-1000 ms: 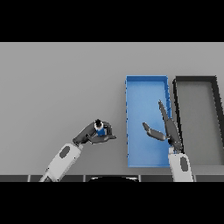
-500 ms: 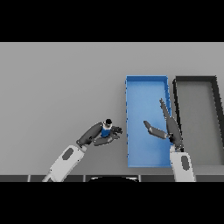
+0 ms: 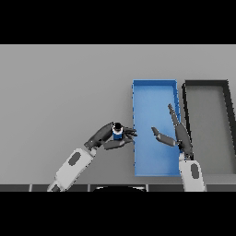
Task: Pick up the blue pipe and place it into the blue bin.
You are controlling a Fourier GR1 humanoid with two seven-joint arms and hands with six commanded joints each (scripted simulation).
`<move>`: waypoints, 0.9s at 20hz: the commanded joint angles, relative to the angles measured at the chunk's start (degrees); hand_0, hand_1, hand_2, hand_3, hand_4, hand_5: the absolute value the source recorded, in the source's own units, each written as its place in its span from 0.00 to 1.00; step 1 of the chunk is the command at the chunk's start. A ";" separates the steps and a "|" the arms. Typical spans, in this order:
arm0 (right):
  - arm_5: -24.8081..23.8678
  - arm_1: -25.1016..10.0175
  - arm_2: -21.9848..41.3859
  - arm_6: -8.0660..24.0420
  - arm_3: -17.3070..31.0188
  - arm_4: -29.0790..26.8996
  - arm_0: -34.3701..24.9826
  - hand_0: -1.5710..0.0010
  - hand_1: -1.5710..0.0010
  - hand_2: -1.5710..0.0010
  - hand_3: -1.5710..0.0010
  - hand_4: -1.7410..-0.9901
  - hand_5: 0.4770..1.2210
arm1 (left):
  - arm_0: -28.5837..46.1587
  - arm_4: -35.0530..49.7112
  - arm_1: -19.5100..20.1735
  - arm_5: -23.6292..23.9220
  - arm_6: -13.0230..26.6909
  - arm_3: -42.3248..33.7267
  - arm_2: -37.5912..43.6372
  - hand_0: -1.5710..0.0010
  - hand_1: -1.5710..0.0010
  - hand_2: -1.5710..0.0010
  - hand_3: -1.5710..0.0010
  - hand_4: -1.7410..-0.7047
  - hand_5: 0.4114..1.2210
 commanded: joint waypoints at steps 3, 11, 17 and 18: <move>-0.48 0.11 -0.03 -0.53 0.37 0.44 0.01 1.00 1.00 1.00 1.00 0.82 0.13 | 0.48 0.08 -0.12 -1.23 1.27 -1.42 -0.02 0.00 0.00 0.00 0.00 0.26 1.00; 4.27 -3.22 -0.36 -0.32 3.52 -1.43 -6.20 1.00 1.00 1.00 1.00 0.74 0.14 | 0.45 -0.74 -0.83 -3.36 2.90 -1.54 1.98 0.00 0.00 0.00 0.00 0.26 1.00; 11.72 -4.32 -2.57 -6.74 -0.26 -12.46 -7.81 1.00 0.99 0.98 1.00 0.75 0.15 | 1.15 -2.77 -1.70 -4.38 2.65 -1.72 2.37 0.00 0.00 0.00 0.00 0.26 1.00; 13.14 -4.90 -2.31 -6.10 -1.27 -13.84 -8.72 1.00 0.99 0.99 1.00 0.76 0.16 | 1.12 -2.59 -1.69 -4.82 3.08 -1.72 2.74 0.00 0.00 0.00 0.00 0.26 1.00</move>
